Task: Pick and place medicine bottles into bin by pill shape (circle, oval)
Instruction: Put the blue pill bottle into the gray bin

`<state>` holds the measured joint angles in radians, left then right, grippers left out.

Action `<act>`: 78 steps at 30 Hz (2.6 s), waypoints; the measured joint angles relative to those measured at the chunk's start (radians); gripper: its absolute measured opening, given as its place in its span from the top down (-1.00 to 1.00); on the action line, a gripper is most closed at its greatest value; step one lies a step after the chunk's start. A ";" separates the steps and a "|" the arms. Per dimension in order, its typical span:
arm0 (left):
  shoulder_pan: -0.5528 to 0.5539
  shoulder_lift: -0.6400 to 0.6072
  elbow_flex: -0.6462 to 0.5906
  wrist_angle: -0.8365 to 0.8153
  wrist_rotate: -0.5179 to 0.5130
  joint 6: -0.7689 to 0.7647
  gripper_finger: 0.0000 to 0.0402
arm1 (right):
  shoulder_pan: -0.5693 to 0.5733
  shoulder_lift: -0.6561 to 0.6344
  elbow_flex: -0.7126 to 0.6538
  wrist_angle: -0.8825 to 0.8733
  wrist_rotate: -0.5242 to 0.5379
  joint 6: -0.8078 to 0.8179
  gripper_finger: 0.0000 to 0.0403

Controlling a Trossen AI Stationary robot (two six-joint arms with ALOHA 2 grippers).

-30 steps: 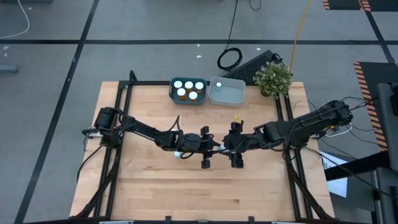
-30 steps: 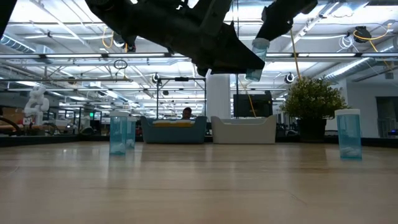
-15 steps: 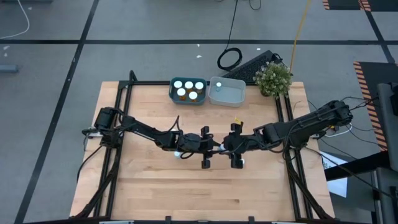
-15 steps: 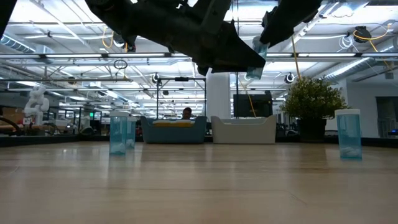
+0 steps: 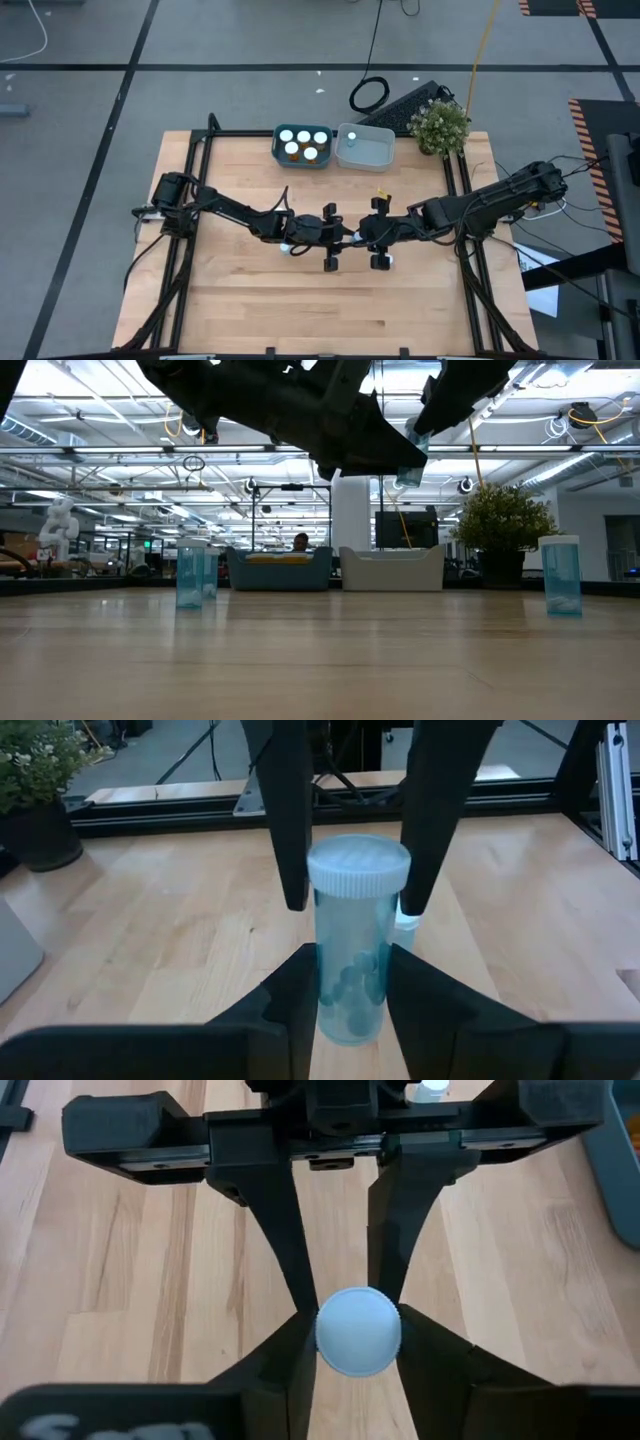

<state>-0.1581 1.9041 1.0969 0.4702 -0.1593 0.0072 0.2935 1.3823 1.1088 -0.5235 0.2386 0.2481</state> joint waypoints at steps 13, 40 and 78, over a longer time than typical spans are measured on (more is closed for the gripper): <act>0.005 -0.027 -0.001 -0.102 -0.102 -0.002 -0.46 | -0.068 -0.031 0.000 -0.016 -0.015 -0.089 0.42; 0.110 -0.114 0.000 -0.396 -0.155 -0.117 -0.25 | -0.984 0.059 0.034 0.077 -0.216 -0.378 0.40; 0.126 -0.114 0.000 -0.355 -0.157 -0.115 -0.25 | -1.073 0.449 0.128 0.221 -0.290 -0.507 0.39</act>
<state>-0.0319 1.7897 1.0966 0.1154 -0.3161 -0.1079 -0.7799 1.8317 1.2369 -0.3027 -0.0516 -0.2592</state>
